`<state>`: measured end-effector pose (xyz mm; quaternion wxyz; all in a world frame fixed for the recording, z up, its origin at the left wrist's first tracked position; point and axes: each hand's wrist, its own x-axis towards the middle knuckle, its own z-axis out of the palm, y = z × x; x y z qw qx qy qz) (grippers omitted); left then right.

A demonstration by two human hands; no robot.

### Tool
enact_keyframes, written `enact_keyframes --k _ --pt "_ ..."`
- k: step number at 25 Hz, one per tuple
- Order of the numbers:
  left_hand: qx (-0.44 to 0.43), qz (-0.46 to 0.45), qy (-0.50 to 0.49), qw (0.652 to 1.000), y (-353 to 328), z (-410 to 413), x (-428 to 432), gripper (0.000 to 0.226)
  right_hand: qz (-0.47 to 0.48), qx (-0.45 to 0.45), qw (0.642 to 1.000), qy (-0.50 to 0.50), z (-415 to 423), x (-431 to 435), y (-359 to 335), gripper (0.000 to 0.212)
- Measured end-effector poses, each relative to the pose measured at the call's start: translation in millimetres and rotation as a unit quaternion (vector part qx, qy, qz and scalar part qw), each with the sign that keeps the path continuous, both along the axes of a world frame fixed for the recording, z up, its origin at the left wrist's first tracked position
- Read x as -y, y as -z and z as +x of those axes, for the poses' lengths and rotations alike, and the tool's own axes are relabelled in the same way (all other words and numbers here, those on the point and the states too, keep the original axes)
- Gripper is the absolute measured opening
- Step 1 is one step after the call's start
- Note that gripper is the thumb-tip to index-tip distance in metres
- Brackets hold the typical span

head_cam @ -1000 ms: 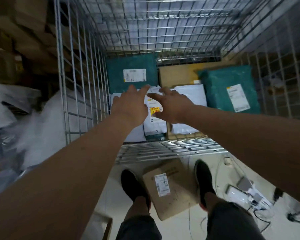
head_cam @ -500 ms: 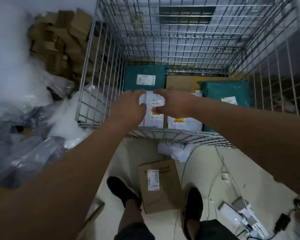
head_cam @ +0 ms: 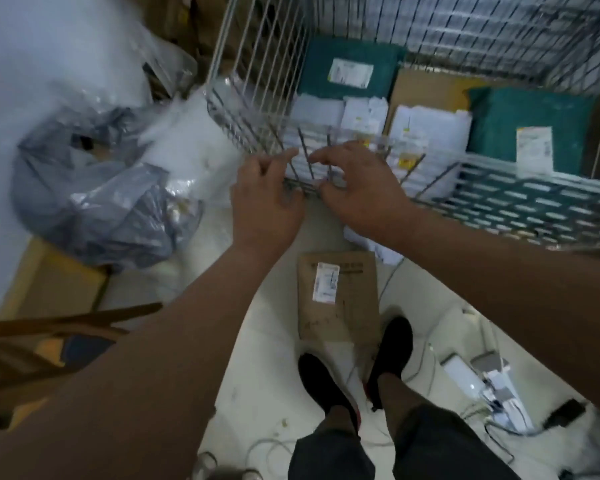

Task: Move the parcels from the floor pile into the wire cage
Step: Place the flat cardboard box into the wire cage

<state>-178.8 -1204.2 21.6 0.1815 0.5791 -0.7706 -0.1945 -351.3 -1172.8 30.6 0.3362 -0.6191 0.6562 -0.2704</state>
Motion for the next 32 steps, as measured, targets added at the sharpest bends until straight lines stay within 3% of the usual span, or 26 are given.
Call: enact_keyframes --k 6,16,27,32 --pt "0.099 0.149 0.023 0.984 66 53 -73 0.073 0.15 -0.031 0.988 0.015 34 -88 79 0.068" --pt "0.192 0.3 0.011 0.934 213 98 -126 0.09 0.293 -0.128 0.947 0.044 23 -161 229 0.101" --pt "0.158 0.343 0.03 0.925 376 79 -156 0.095 0.298 -0.151 0.942 0.034 7 -172 395 0.121" --pt "0.042 0.418 -0.031 0.907 441 89 -156 0.113 0.347 -0.099 0.928 0.094 -1 -180 461 0.146"
